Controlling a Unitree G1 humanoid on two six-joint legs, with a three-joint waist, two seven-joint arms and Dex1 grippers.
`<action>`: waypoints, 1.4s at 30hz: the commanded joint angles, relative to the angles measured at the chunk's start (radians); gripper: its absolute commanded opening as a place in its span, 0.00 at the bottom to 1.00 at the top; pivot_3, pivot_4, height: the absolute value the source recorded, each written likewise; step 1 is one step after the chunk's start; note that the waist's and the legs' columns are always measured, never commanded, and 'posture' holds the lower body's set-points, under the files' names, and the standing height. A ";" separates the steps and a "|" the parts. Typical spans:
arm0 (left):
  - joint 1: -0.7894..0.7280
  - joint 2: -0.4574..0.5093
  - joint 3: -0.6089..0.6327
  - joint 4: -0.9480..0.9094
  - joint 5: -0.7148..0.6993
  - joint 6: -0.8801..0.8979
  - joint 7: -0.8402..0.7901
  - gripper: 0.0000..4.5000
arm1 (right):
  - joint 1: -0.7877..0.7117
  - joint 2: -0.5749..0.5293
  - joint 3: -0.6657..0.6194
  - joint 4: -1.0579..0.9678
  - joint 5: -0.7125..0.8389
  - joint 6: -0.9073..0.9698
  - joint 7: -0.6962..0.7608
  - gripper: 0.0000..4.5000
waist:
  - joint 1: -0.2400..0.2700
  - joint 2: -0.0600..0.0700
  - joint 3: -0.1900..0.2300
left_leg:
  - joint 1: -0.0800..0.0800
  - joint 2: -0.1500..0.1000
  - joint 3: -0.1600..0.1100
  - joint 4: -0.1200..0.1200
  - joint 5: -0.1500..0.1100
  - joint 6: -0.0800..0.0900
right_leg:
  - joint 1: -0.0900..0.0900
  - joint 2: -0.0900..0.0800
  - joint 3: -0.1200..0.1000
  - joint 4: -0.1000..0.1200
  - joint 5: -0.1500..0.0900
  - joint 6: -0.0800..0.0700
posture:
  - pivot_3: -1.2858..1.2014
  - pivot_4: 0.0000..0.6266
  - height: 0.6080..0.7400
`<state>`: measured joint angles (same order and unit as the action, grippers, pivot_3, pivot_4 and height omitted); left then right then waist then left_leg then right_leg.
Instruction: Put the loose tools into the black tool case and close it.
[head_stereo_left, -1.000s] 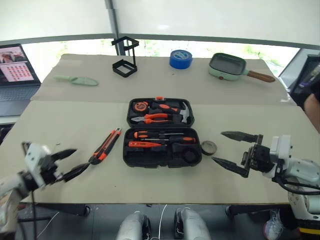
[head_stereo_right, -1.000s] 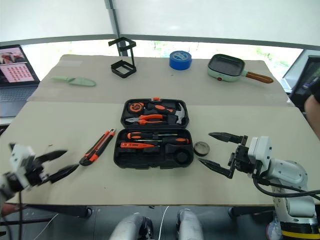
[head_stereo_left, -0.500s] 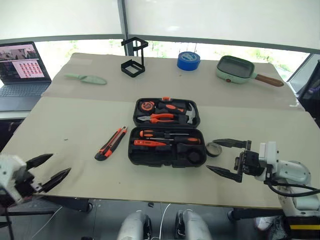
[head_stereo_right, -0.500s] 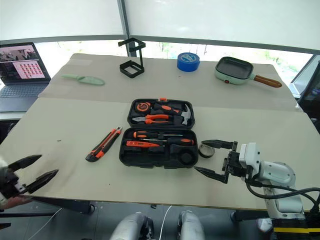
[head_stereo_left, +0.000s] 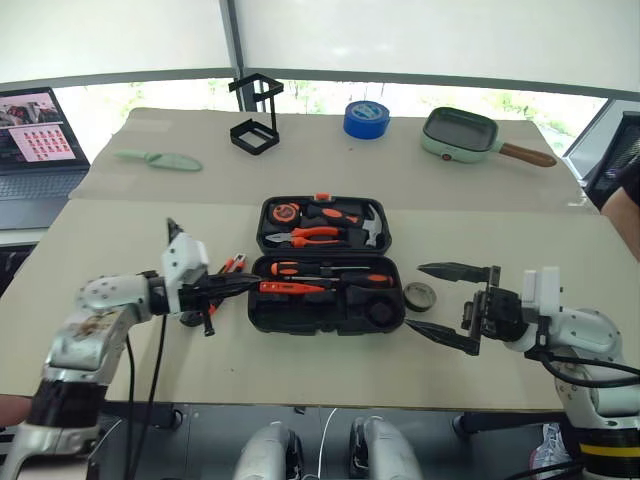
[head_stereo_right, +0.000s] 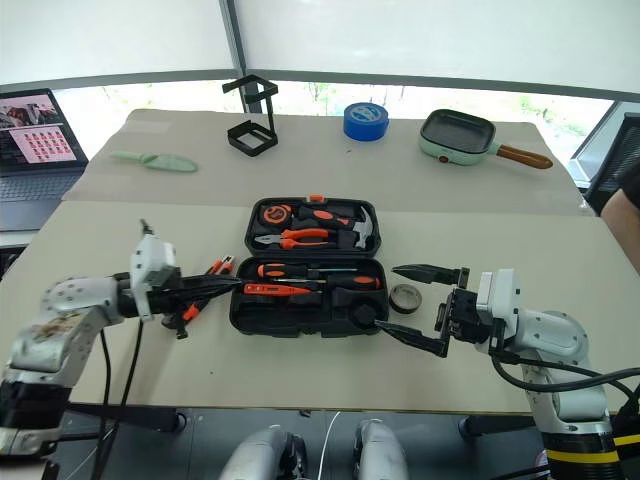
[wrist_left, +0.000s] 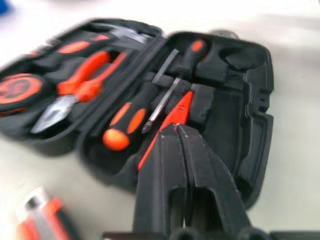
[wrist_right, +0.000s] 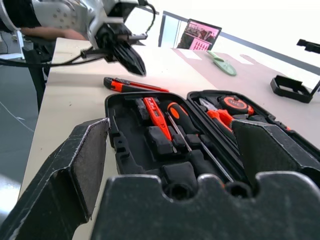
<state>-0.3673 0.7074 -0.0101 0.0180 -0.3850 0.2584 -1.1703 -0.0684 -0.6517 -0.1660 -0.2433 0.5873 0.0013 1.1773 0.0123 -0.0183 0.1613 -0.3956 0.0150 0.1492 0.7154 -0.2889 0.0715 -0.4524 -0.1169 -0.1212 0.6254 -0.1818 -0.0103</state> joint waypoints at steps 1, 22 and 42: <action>-0.102 -0.032 -0.085 0.065 0.062 -0.056 -0.046 0.01 | 0.011 0.002 -0.019 -0.053 0.013 0.004 -0.027 1.00 | 0.001 0.000 0.000 | 0.000 0.000 0.000 0.000 0.000 0.000 | 0.000 0.000 0.000 0.000 0.000 0.000 | 0.52 0.24 1.00; -0.167 -0.075 -0.196 0.216 0.224 -0.131 -0.067 0.01 | 0.080 0.000 -0.022 -0.103 0.012 0.000 -0.079 1.00 | 0.000 0.000 0.000 | -0.001 0.000 -0.001 0.002 0.000 0.003 | 0.000 -0.001 0.000 0.000 0.000 0.000 | 0.52 0.24 1.00; -0.083 -0.097 0.020 0.121 0.050 -0.079 -0.011 0.01 | 0.082 -0.011 -0.041 -0.105 0.022 0.018 -0.082 1.00 | -0.003 0.000 0.000 | 0.010 0.000 -0.004 -0.001 -0.002 0.006 | 0.012 -0.012 0.001 -0.001 -0.004 0.005 | 0.52 0.24 1.00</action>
<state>-0.4722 0.5989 -0.0954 0.2081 -0.2469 0.2059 -1.1871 0.0194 -0.6524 -0.1744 -0.3235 0.5938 0.0240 1.1001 0.0093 -0.0185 0.1612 -0.3865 0.0156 0.1450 0.7146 -0.2907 0.0768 -0.4413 -0.1293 -0.1203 0.6240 -0.1846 -0.0080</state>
